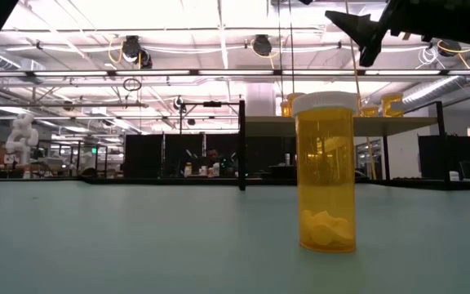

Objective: Pick and place medicine bottles onto shelf by color
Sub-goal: Put the pink pill bottle on the shelf

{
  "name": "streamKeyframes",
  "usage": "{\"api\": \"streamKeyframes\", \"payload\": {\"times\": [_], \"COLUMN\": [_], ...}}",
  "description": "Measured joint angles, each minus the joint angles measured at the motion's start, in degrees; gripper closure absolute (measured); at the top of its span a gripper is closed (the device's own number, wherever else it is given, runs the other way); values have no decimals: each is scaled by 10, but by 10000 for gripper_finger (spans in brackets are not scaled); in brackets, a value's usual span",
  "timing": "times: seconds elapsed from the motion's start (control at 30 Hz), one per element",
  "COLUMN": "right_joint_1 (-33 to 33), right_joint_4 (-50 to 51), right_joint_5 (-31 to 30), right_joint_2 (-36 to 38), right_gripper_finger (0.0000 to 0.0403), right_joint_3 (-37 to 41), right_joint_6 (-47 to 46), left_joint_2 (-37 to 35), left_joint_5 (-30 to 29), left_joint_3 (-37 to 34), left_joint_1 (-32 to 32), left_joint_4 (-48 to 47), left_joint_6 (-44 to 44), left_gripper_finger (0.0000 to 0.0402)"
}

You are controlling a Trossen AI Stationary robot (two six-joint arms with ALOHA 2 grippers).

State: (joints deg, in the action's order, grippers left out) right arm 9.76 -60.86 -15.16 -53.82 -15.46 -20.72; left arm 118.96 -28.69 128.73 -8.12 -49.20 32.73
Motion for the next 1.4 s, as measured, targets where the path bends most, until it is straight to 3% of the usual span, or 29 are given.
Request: {"api": "streamKeyframes", "payload": {"times": [0.17,0.4,0.57,0.93,1.27,1.4], "right_joint_1": [0,0,0,0,0,1], "right_joint_4": [-3,-6,-8,-16,-22,-45], "right_joint_5": [0,3,4,17,47,77], "right_joint_2": [0,0,0,0,21,38], "right_gripper_finger": [168,264,320,306,313,312], "right_joint_3": [0,0,0,0,0,13], "right_joint_6": [6,13,21,38,52,65], "left_joint_2": [0,0,0,-15,-62,-85], "left_joint_5": [0,-7,-16,-13,-11,20], "left_joint_3": [0,0,0,0,0,-22], "left_joint_1": [0,-6,-15,-26,-31,-25], "left_joint_4": [-1,-2,2,75,14,-17], "left_joint_6": [1,18,-26,-55,-136,-194], "left_gripper_finger": [268,268,248,126,112,112]}}
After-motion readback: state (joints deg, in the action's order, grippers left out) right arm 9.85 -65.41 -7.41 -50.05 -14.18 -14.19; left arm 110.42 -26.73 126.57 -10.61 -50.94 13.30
